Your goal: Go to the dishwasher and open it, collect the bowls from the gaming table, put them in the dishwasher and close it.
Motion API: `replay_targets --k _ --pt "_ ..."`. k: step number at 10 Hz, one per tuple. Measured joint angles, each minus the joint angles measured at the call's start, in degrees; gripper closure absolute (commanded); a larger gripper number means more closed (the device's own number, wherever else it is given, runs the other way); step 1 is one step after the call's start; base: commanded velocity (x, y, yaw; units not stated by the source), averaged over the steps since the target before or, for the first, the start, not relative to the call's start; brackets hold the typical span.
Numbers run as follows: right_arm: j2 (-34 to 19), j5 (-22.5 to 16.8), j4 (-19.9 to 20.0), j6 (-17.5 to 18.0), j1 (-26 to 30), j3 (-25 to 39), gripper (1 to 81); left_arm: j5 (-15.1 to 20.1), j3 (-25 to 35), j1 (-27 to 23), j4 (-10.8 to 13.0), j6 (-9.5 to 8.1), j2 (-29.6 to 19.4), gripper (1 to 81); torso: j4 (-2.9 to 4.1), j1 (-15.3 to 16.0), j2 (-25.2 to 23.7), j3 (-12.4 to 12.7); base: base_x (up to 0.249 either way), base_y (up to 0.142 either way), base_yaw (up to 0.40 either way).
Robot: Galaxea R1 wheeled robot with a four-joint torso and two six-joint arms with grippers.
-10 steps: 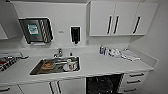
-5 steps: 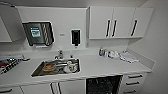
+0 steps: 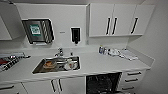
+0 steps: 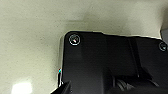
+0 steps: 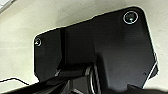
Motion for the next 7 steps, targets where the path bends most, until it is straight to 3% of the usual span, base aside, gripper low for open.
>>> replay_targets --k 2,5,7 --pt "0.0 -0.02 0.0 0.0 -0.07 0.0 1.0 -0.05 0.0 -0.11 0.0 0.0 0.0 1.0 -0.02 -2.29 3.78 0.37 0.0 0.0 0.0" --pt "0.0 0.13 -0.02 0.0 0.06 0.0 1.0 -0.16 0.0 -0.12 0.0 0.0 0.0 1.0 -0.72 -4.81 8.88 4.98 0.0 0.0 0.0" --pt "0.0 -0.06 -0.02 0.0 -0.11 0.0 1.0 0.02 0.0 0.02 0.0 0.0 0.0 1.0 -0.94 -5.22 10.32 6.47 0.0 0.0 0.0"
